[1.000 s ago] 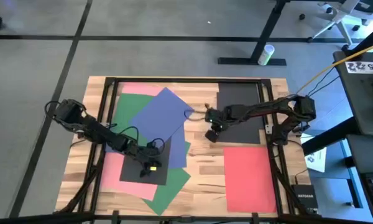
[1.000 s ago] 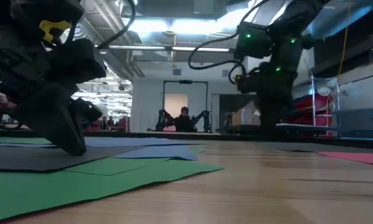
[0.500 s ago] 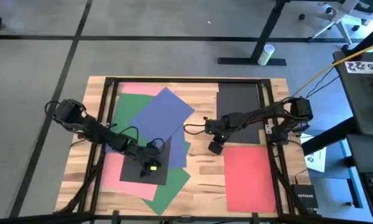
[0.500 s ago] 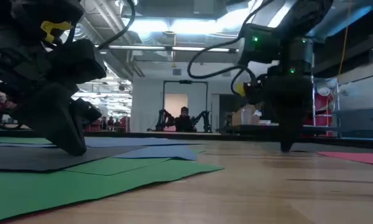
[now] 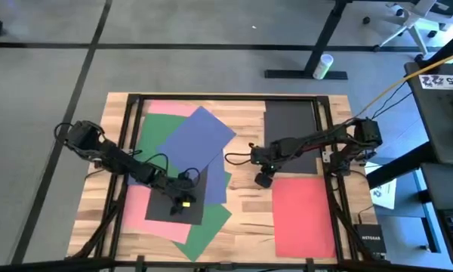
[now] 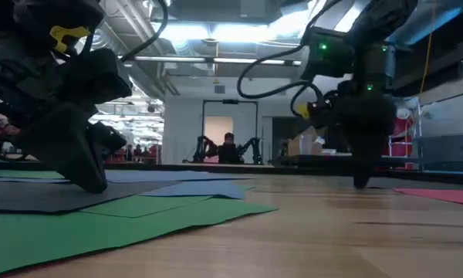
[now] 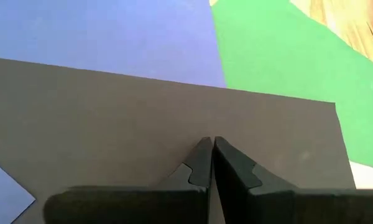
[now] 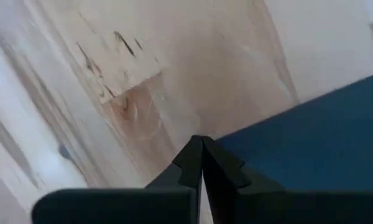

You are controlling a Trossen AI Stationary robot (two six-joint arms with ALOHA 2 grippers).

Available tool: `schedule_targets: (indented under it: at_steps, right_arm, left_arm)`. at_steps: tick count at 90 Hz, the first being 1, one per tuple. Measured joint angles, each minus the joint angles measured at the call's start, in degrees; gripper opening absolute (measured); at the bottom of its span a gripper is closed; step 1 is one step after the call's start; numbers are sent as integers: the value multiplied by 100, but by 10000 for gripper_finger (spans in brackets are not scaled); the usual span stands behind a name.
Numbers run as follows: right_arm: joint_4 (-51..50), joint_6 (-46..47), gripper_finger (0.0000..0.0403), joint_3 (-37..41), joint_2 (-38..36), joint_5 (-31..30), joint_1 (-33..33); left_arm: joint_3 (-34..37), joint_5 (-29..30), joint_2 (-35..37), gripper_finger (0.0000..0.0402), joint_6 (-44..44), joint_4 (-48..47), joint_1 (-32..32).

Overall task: Organize paper
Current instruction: Stack the black paper on top of the other black paper on the table

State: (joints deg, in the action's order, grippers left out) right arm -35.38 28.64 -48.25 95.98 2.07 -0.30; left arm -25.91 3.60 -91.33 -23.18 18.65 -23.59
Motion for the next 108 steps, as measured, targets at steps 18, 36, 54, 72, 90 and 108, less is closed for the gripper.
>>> schedule_targets:
  at_steps: [18,36,54,72,90,108]
  right_arm:
    - [-76,7,0,7,0,-227,2]
    - [-230,7,0,6,-2,-479,0]
    - [-521,130,0,4,0,-846,-2]
    - [-592,149,0,-15,0,-923,-2]
    - [-703,148,0,-270,28,-945,223]
    - [-796,709,0,-341,28,-1758,198]
  left_arm:
    - [0,0,0,0,-1,-1,0]
    - [0,0,0,0,-2,0,0]
    - [0,0,0,0,-2,0,0]
    - [0,0,0,0,-4,0,0]
    - [2,0,0,0,-4,0,0]
    - [2,-2,0,0,-29,0,0]
